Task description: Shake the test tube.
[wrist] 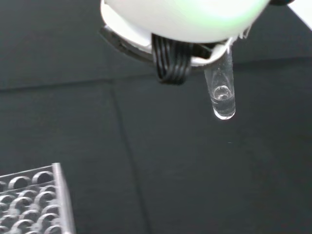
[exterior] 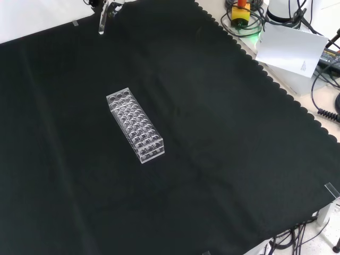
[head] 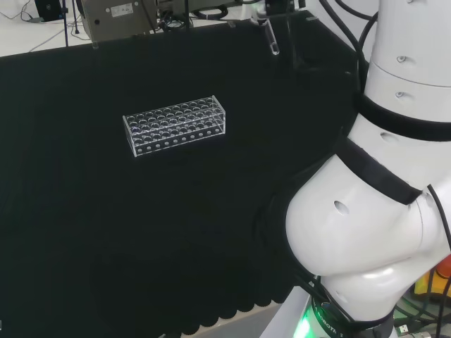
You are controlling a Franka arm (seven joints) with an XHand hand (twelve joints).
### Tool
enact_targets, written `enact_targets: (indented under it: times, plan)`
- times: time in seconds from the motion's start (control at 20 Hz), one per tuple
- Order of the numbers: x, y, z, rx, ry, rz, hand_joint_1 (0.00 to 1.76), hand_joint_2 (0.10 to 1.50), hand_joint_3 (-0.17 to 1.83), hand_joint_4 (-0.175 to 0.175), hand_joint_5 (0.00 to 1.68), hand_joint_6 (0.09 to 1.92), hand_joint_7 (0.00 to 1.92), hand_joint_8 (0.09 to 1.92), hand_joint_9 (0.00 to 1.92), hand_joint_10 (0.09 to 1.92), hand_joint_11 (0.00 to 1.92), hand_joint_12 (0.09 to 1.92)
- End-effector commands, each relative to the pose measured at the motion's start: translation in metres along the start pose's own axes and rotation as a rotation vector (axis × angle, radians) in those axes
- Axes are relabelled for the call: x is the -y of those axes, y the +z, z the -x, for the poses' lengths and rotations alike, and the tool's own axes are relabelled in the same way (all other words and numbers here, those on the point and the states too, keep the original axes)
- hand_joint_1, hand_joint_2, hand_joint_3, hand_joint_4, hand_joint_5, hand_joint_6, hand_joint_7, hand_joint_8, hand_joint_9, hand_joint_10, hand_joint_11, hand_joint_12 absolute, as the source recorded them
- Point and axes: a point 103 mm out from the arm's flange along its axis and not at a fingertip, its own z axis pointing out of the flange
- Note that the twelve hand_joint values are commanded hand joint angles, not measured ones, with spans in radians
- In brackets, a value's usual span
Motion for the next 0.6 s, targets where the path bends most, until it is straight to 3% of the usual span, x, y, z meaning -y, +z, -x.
enact_targets:
  times: [0.05,0.45,0.6]
  plan:
    - [0.002,0.003,-0.07,-0.055,-0.125,-0.005,1.44,0.57,0.69,-0.175,1.33,0.38,1.43,0.68,1.58,0.09,1.36,0.78]
    - [0.027,0.002,-0.189,-0.176,-0.368,-0.024,1.44,0.57,0.7,-0.175,1.33,0.38,1.43,0.68,1.59,0.09,1.36,0.78]
    - [0.04,0.0,-0.223,-0.201,-0.445,-0.022,1.44,0.57,0.7,-0.175,1.33,0.38,1.43,0.68,1.59,0.09,1.36,0.78]
